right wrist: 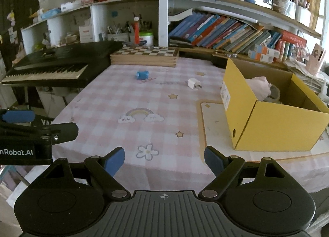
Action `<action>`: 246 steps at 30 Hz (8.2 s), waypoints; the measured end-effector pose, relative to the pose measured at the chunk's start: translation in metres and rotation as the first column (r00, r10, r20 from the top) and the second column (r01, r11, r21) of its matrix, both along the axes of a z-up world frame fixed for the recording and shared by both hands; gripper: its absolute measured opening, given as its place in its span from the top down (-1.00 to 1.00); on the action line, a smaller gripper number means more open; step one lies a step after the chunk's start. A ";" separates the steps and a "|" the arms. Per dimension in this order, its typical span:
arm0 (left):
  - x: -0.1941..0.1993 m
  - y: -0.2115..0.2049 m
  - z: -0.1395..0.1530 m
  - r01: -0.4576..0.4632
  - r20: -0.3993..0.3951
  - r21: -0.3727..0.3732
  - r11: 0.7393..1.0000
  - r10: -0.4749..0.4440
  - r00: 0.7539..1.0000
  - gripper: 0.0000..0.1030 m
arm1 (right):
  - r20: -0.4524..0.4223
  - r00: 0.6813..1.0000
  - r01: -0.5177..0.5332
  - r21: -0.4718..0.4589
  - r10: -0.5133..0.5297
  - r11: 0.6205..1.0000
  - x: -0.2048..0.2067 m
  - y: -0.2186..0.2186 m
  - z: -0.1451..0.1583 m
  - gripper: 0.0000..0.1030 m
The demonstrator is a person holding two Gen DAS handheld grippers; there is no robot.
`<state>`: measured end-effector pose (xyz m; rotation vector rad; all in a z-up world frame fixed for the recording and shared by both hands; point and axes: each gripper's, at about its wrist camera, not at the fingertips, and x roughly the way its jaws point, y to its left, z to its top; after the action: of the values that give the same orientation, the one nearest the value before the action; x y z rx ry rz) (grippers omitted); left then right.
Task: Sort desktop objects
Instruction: 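Withdraw both open tools from the box toward the blue object and charger, then grasp the blue object with the left tool while the right tool grasps the white charger, then carry the blue object and white charger over to the yellow box with both tools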
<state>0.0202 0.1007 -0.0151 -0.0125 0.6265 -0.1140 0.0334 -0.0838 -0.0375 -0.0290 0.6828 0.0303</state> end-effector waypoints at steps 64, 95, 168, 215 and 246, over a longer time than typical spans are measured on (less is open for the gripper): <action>0.340 -0.032 -0.063 -0.073 -0.116 0.052 0.996 0.079 0.990 -0.51 | -0.175 0.981 0.098 0.059 -0.086 0.993 0.303 -0.065 -0.053 -0.33; 0.342 -0.021 -0.051 -0.076 -0.103 -0.004 0.997 0.075 0.992 0.30 | -0.136 0.988 0.081 0.085 -0.069 0.993 0.309 -0.072 -0.050 0.30; -0.004 -0.061 0.005 0.426 -0.062 -0.276 0.862 -0.458 0.887 0.35 | -0.113 0.957 0.282 0.127 -0.268 0.951 -0.066 -0.067 0.010 0.29; 0.041 -0.244 -0.001 0.553 -0.122 -0.262 0.791 -0.596 0.794 0.36 | -0.170 0.926 0.363 0.168 -0.336 0.916 -0.059 -0.232 0.003 0.29; 0.138 -0.314 0.021 0.446 -0.028 -0.046 0.894 -0.447 0.894 0.36 | 0.053 0.995 0.083 0.079 -0.088 0.993 0.066 -0.303 0.039 0.29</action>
<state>0.1586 -0.2135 0.0056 0.0943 0.6569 -0.5749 0.0991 -0.3864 0.0019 0.0733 0.6256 -0.0263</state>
